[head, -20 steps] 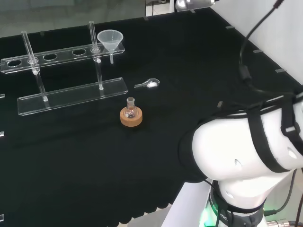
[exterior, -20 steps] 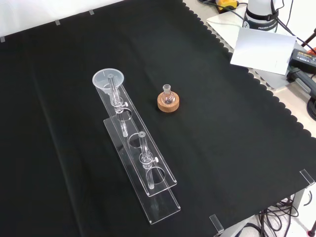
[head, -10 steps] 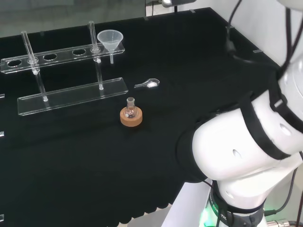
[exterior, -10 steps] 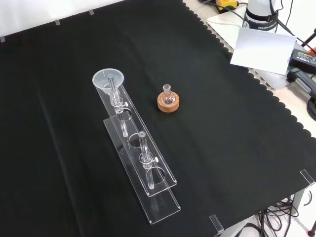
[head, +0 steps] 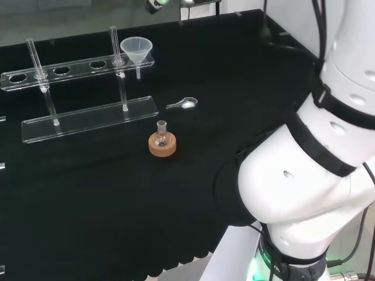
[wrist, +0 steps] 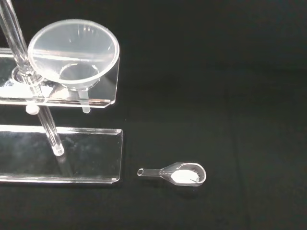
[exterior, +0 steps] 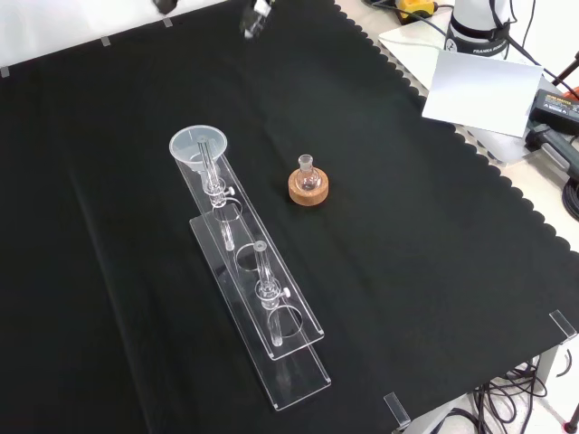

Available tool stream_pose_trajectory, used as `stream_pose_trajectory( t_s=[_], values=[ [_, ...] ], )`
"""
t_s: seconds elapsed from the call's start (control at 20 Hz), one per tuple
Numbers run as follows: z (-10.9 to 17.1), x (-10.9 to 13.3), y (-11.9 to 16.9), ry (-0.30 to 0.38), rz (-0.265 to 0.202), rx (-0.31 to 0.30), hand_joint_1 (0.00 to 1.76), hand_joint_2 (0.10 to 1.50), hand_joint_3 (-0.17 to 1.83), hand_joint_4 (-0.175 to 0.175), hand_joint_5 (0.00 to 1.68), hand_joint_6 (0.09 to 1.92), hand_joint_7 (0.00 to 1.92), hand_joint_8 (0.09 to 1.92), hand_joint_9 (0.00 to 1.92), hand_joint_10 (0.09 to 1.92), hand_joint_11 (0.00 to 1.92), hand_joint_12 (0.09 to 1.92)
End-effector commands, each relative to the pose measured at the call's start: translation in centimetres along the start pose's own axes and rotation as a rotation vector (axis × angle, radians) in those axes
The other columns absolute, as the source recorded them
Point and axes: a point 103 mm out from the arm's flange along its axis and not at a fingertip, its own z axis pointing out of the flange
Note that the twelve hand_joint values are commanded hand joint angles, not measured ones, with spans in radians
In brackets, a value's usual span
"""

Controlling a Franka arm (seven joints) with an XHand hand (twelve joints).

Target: Pick up the funnel from the transparent funnel stand.

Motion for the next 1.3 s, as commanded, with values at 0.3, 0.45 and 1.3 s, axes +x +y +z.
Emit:
stream_pose_trajectory(
  t_s=[0.3,0.45,1.3],
  values=[
    [4.4,2.9,6.0,-0.019,-0.050,0.140,0.54,0.79,0.24,0.036,0.06,0.09,0.00,0.34,0.14,0.77,0.30,1.49],
    [5.2,3.5,6.7,-0.028,-0.053,0.159,0.55,0.77,0.23,0.033,0.06,0.09,0.00,0.34,0.13,0.77,0.30,1.50],
    [8.0,5.4,9.2,-0.120,-0.078,0.237,0.63,0.70,0.24,0.018,0.03,0.09,0.00,0.14,0.08,0.84,0.28,1.52]
  ],
)
